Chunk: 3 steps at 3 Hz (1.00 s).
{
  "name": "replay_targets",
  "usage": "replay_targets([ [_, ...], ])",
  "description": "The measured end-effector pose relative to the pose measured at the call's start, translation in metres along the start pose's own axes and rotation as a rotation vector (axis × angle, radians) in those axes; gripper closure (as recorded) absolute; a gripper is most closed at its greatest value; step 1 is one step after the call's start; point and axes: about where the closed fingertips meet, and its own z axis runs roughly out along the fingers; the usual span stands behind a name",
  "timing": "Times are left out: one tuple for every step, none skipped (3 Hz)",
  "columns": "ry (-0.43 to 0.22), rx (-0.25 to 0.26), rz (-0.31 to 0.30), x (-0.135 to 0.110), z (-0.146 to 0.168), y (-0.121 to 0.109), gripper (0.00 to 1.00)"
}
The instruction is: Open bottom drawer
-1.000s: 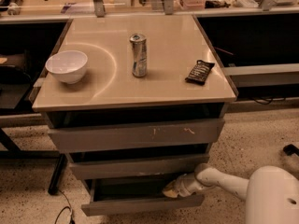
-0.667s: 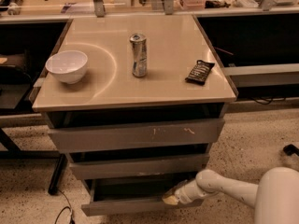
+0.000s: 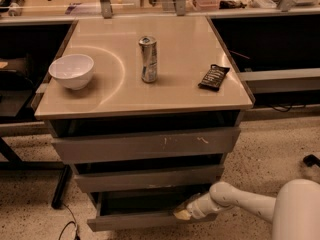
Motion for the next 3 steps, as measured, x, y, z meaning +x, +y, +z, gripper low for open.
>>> replay_targets([
  [0.000,0.000,0.000,0.0000,0.0000,0.0000,0.62],
  [0.000,0.000,0.000,0.0000,0.0000,0.0000,0.39],
  [0.000,0.000,0.000,0.0000,0.0001,0.0001,0.15],
])
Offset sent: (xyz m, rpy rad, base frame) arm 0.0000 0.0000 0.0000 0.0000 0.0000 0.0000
